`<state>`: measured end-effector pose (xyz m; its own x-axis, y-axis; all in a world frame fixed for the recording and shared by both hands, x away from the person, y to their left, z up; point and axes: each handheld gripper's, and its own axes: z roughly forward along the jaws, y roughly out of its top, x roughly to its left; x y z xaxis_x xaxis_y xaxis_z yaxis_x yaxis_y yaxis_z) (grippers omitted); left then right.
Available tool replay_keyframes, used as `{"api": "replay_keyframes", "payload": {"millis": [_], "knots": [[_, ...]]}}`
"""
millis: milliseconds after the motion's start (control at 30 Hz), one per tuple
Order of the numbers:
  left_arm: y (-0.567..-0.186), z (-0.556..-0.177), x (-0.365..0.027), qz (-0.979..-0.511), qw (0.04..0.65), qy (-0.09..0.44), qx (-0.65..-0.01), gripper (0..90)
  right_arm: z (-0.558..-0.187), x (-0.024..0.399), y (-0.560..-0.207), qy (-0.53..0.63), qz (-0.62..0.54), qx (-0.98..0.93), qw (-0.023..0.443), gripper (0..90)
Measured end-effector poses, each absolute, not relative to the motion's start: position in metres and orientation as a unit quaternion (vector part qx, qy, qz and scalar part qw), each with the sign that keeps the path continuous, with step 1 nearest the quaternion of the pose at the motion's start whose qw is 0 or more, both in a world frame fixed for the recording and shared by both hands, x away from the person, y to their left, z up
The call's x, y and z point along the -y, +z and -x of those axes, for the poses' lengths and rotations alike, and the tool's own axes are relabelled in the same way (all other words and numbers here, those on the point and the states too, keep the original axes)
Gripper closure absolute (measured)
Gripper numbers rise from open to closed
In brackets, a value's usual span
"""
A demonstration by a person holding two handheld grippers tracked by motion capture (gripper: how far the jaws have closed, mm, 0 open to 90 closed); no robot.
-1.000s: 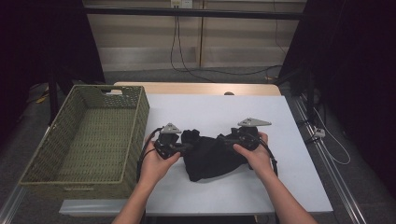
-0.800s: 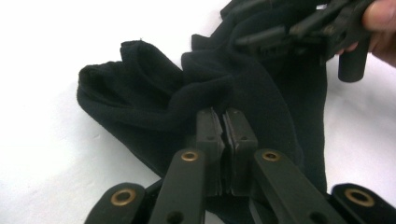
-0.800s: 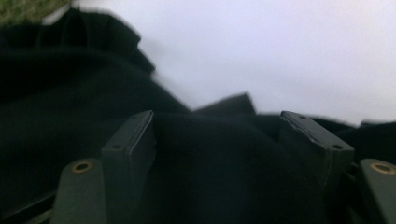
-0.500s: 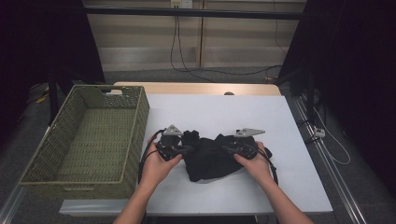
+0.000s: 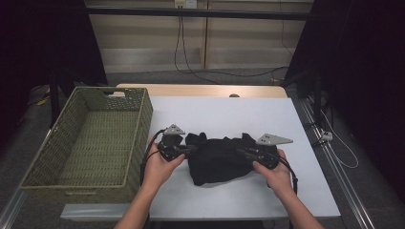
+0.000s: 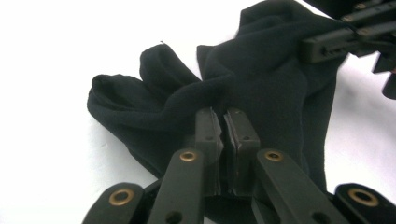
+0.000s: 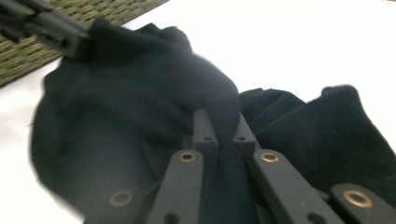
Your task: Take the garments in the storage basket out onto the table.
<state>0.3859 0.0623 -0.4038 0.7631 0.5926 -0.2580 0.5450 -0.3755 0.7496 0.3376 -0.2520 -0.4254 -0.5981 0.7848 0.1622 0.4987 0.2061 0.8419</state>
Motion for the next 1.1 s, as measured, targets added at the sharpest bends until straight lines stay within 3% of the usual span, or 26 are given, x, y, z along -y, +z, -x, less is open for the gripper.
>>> {"api": "replay_keyframes", "payload": {"millis": [433, 633, 700, 767, 1100], "knots": [[-0.406, -0.379, -0.050, -0.839, 0.434, 0.018, -0.327, 85.3, -0.308, 0.250, -0.445, 0.427, -0.413, -0.795, 0.119, 84.4], [-0.407, -0.378, -0.052, -0.840, 0.433, 0.019, -0.328, 85.6, -0.314, 0.244, -0.440, 0.437, -0.415, -0.787, 0.133, 57.6], [-0.409, -0.378, -0.054, -0.836, 0.444, 0.003, -0.322, 85.7, -0.319, 0.243, -0.434, 0.440, -0.417, -0.780, 0.156, 50.4], [-0.409, -0.376, -0.054, -0.837, 0.435, 0.019, -0.331, 85.7, -0.326, 0.243, -0.426, 0.447, -0.420, -0.771, 0.172, 43.6], [-0.410, -0.370, -0.054, -0.845, 0.427, 0.021, -0.321, 85.7, -0.379, 0.226, -0.418, 0.454, -0.451, -0.749, 0.172, 33.2]]}}
